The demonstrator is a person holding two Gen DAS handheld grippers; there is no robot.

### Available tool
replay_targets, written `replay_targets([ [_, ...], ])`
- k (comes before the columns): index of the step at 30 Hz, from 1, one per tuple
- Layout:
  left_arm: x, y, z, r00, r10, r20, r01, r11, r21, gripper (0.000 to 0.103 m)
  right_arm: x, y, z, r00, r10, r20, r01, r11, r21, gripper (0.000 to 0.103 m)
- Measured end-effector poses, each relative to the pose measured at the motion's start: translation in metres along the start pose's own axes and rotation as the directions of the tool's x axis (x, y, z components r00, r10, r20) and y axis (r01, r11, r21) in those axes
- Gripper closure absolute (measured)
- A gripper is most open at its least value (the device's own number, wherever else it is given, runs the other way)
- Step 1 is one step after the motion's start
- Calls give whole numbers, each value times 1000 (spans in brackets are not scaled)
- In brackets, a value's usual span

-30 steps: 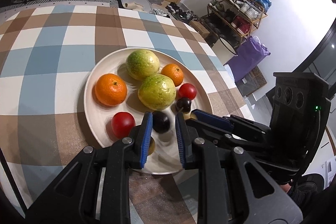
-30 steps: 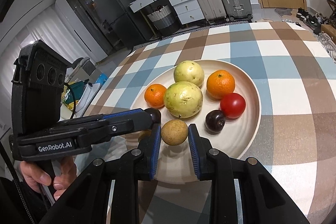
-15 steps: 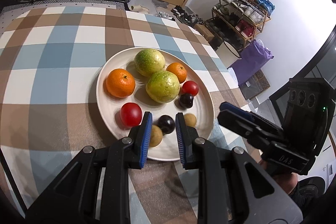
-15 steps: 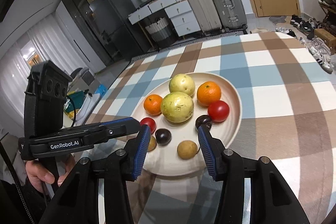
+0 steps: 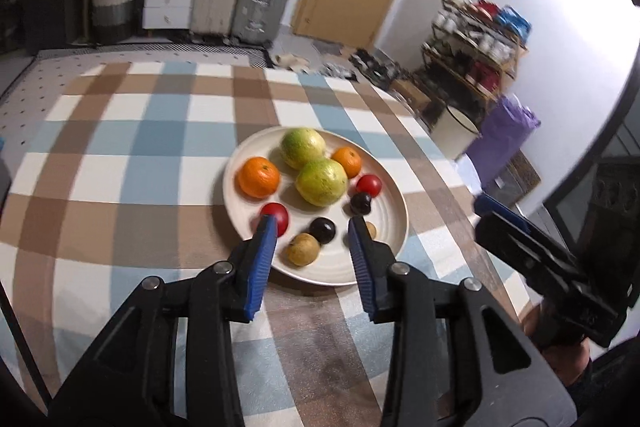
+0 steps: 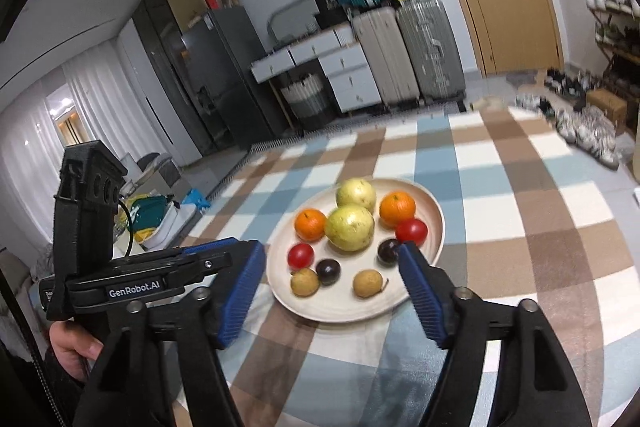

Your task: Organize fruits

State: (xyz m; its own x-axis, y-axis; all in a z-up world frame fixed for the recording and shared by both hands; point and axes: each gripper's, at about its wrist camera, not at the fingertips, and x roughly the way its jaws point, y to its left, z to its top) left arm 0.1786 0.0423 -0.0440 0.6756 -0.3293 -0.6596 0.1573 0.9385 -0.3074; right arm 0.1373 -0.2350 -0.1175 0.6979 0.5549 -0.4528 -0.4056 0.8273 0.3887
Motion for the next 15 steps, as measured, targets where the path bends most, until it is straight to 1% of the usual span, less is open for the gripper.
replay_targets([
  [1,-6,1,-1,1000,5,13,-5,1000,-8,65,-5,4,-1,1000,-1,18,1,1000,-14,26],
  [3,-16,3,-2,999,26,36,-25,1000,-16,51,-11,10,-2,999,4,44,-3,1000,-30,17],
  [4,-20,3,-3,998,36,46,-35,999,-18,48,-16,14,-2,998,8,66,-6,999,-41,16],
  [6,-31,0,-5,996,52,74,-52,999,-11,38,-22,19,-4,995,14,94,-8,998,-63,13],
  [7,-36,-1,-7,995,62,85,-61,998,-6,35,-24,22,-4,994,12,105,-4,997,-75,13],
  [9,-47,-4,-10,989,90,118,-91,996,2,22,-30,26,-6,991,8,130,4,996,-90,13],
  [13,-65,-13,-15,977,121,178,-129,991,33,19,-42,33,-8,983,-1,184,19,995,-99,12],
  [15,-72,-17,-19,968,146,204,-159,986,48,11,-49,40,-10,973,-21,232,48,993,-112,11],
])
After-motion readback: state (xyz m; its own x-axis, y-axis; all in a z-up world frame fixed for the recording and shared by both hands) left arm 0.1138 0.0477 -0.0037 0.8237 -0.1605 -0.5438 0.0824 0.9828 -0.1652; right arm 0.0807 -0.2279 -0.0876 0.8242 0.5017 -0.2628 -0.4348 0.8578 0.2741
